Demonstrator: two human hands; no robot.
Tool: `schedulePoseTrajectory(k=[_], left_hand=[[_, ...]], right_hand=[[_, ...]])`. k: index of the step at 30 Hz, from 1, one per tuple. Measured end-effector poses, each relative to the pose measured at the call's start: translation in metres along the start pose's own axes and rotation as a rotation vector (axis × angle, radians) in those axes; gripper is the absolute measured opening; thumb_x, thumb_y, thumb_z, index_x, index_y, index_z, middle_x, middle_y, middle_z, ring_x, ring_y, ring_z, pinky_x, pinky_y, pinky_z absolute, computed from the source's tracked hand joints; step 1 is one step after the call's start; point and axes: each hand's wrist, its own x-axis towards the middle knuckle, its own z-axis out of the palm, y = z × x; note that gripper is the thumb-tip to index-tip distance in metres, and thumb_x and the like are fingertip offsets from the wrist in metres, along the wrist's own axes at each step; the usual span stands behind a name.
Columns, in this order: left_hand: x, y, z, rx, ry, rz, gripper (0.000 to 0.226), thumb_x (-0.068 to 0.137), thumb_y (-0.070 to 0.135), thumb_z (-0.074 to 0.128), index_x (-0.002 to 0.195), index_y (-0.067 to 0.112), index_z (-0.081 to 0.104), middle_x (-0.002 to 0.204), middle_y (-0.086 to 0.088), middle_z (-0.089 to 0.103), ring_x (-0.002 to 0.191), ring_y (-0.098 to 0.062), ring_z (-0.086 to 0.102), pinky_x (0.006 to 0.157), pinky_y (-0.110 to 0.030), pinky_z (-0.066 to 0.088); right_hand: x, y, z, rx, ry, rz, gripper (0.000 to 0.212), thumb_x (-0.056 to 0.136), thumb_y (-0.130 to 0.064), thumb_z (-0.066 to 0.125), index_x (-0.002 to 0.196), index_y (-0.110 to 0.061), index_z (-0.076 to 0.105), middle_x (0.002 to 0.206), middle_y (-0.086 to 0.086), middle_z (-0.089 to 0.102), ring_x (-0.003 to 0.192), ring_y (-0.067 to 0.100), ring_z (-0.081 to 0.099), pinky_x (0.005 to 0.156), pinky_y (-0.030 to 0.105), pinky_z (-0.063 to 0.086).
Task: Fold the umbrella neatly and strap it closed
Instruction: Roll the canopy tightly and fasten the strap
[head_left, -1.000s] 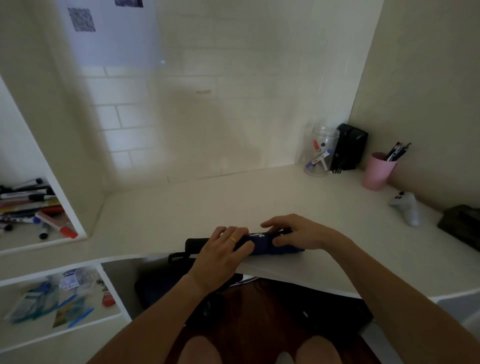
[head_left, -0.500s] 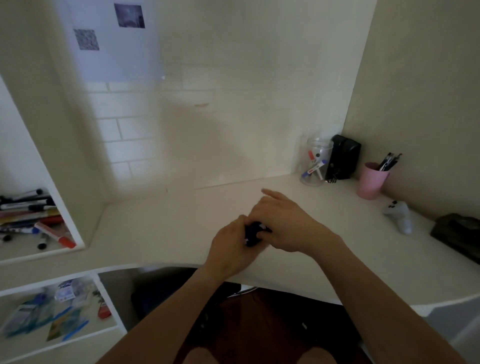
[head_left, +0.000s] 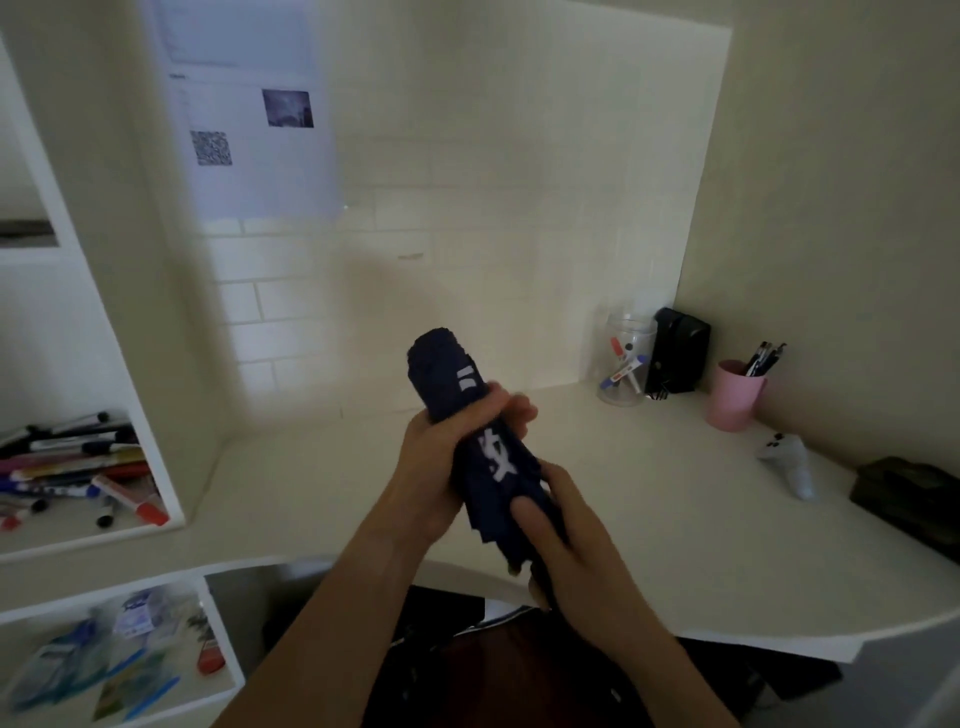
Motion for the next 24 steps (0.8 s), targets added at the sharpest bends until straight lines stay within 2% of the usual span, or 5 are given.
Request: schedulePoseTrajectory(k=[4, 7, 10, 20, 24], left_hand=[[-0.006, 0.018, 0.015, -0.208, -0.098, 0.027, 0.014, 0.091, 0.024, 0.063, 0.084, 0.013, 0.061, 0.070, 0.000, 0.057, 0.062, -0.015, 0.059, 0.066, -0.029, 0.055], [0.001, 0.020, 0.026, -0.146, 0.168, 0.076, 0.027, 0.089, 0.020, 0.071, 0.070, 0.017, 0.053, 0.059, 0.003, 0.045, 0.048, -0.011, 0.045, 0.053, -0.025, 0.047], [0.002, 0.022, 0.030, -0.186, 0.298, 0.093, 0.032, 0.089, 0.018, 0.072, 0.067, 0.018, 0.049, 0.056, 0.004, 0.041, 0.044, -0.010, 0.040, 0.048, -0.024, 0.042], [-0.031, -0.003, 0.031, -0.214, -0.076, -0.010, 0.029, 0.085, 0.020, 0.074, 0.111, 0.013, 0.063, 0.082, -0.009, 0.065, 0.071, -0.025, 0.065, 0.070, -0.037, 0.058], [-0.026, -0.008, 0.041, -0.028, 0.057, -0.014, 0.027, 0.074, 0.025, 0.086, 0.078, 0.010, 0.063, 0.066, -0.004, 0.060, 0.055, -0.018, 0.059, 0.057, -0.031, 0.055]], right_hand=[[-0.011, -0.023, -0.008, 0.528, -0.159, 0.175, 0.033, 0.100, -0.030, 0.050, 0.126, -0.015, 0.064, 0.095, 0.037, 0.064, 0.060, 0.033, 0.057, 0.042, 0.031, 0.046], [-0.018, -0.021, -0.009, -0.109, 0.031, -0.015, 0.039, 0.097, -0.055, 0.045, 0.129, -0.037, 0.054, 0.088, 0.001, 0.073, 0.069, 0.021, 0.068, 0.059, 0.039, 0.056], [-0.033, -0.011, -0.005, -0.610, 0.178, -0.190, 0.049, 0.091, -0.070, 0.037, 0.134, -0.047, 0.037, 0.072, -0.018, 0.063, 0.061, 0.006, 0.062, 0.054, 0.017, 0.044], [-0.034, -0.037, -0.018, 0.330, -0.098, 0.127, 0.036, 0.099, -0.039, 0.049, 0.104, -0.006, 0.060, 0.059, 0.011, 0.056, 0.032, 0.018, 0.029, 0.036, 0.022, 0.028], [-0.036, -0.039, -0.011, 0.435, -0.081, 0.240, 0.043, 0.096, -0.042, 0.049, 0.101, 0.000, 0.060, 0.063, 0.021, 0.062, 0.034, 0.021, 0.043, 0.038, 0.023, 0.037]])
